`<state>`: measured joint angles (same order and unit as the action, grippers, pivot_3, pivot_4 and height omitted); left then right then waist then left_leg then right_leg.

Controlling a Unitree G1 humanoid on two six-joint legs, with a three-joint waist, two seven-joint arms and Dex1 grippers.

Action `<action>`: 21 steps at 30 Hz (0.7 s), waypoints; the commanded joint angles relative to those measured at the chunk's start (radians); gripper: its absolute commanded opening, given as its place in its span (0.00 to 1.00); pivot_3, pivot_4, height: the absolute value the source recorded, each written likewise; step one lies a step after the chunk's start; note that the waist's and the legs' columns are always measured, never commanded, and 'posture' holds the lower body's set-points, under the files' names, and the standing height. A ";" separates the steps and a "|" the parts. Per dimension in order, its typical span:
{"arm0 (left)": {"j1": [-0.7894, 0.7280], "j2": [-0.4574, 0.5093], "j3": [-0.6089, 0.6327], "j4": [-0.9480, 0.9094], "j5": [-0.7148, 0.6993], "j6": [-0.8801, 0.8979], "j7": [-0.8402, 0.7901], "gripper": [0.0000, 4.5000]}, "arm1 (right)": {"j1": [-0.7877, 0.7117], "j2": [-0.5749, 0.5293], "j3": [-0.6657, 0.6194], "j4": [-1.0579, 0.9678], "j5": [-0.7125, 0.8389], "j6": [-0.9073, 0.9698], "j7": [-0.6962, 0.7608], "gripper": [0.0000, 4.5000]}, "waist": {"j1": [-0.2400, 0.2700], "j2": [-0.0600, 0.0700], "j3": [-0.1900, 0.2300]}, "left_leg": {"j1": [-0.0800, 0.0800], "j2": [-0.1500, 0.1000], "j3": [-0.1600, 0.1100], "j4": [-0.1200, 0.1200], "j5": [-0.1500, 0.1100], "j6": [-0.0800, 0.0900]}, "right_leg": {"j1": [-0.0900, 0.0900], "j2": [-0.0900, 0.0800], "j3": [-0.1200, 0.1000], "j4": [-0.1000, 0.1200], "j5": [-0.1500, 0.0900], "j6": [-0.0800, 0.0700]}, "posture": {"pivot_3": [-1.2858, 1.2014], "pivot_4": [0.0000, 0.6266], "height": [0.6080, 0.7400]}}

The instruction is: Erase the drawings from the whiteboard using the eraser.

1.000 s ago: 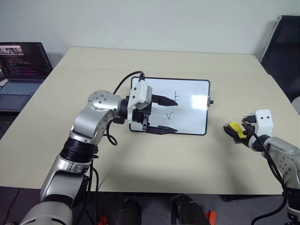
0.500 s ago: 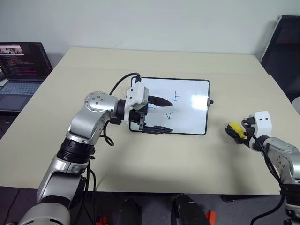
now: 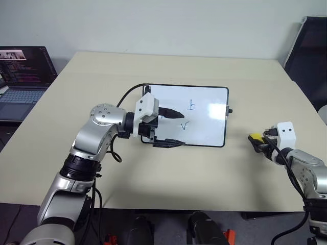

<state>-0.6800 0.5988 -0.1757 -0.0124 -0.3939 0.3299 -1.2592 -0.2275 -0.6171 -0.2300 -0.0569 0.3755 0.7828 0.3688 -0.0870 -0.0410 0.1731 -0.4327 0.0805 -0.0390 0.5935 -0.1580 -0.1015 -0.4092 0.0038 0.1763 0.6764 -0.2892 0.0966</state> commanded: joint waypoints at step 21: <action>0.319 0.019 0.229 -0.293 -0.054 0.190 0.406 1.00 | 0.018 0.130 0.196 -0.581 -0.053 -0.026 -0.081 0.27 | -0.001 0.001 0.001 | 0.001 0.000 -0.002 0.006 0.000 -0.001 | 0.001 0.000 -0.001 0.002 -0.002 -0.007 | 0.52 0.24 1.00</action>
<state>-0.3350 0.6168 0.0424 -0.2814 -0.4387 0.5207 -0.8628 -0.1626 -0.4859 -0.0552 -0.6320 0.3510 0.7834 0.2919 -0.0879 -0.0403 0.1746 -0.4322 0.0802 -0.0406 0.6005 -0.1577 -0.1019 -0.4085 0.0037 0.1759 0.6781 -0.2904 0.0890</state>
